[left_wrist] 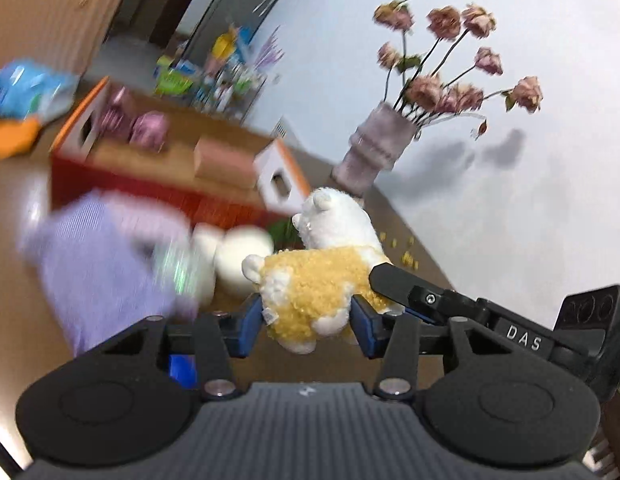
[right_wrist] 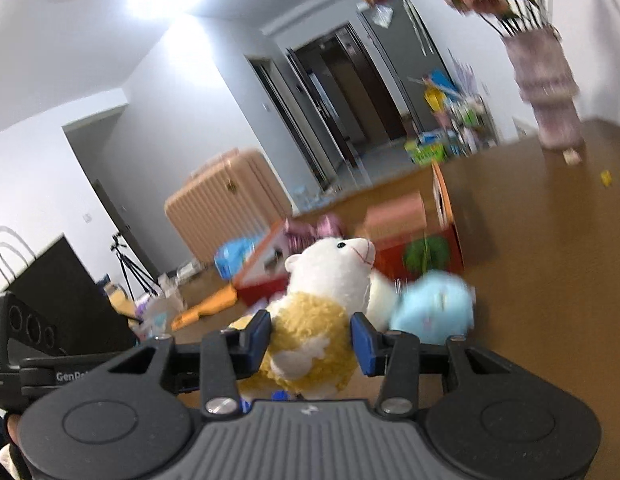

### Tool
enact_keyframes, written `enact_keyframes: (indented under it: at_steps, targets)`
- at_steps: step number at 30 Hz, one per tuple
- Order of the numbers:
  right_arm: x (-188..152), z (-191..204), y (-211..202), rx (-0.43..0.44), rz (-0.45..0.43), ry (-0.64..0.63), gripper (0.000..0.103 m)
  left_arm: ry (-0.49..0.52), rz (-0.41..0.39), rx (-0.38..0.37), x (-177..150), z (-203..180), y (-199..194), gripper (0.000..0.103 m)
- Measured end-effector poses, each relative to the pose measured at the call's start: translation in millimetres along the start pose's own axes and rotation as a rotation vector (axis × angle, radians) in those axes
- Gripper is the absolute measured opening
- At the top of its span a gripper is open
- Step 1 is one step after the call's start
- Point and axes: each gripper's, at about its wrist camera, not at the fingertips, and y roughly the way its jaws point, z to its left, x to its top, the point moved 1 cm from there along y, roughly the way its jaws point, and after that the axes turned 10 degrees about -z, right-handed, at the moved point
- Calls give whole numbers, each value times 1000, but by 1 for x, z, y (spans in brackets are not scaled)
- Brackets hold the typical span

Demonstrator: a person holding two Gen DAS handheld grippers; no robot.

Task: Organize soft objects
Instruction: 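Lower the plush sheep into the box and open both grippers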

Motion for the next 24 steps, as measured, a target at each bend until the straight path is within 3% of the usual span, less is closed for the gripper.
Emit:
enact_keyframes:
  at_steps: [6, 11, 15, 18, 24]
  targets:
    - [65, -20, 79, -16, 16, 4, 43, -37, -1, -1, 69, 17, 68, 47]
    - [83, -50, 156, -87, 66, 19, 42, -58, 53, 36, 93, 49, 138, 46]
    - [76, -75, 201, -163, 124, 18, 41, -99, 126, 58, 89, 75, 186, 46]
    - [63, -84, 211, -212, 169, -2, 41, -88, 182, 62, 75, 85, 205, 46]
    - [46, -74, 209, -280, 190, -138, 44, -43, 188, 80, 64, 83, 210, 46]
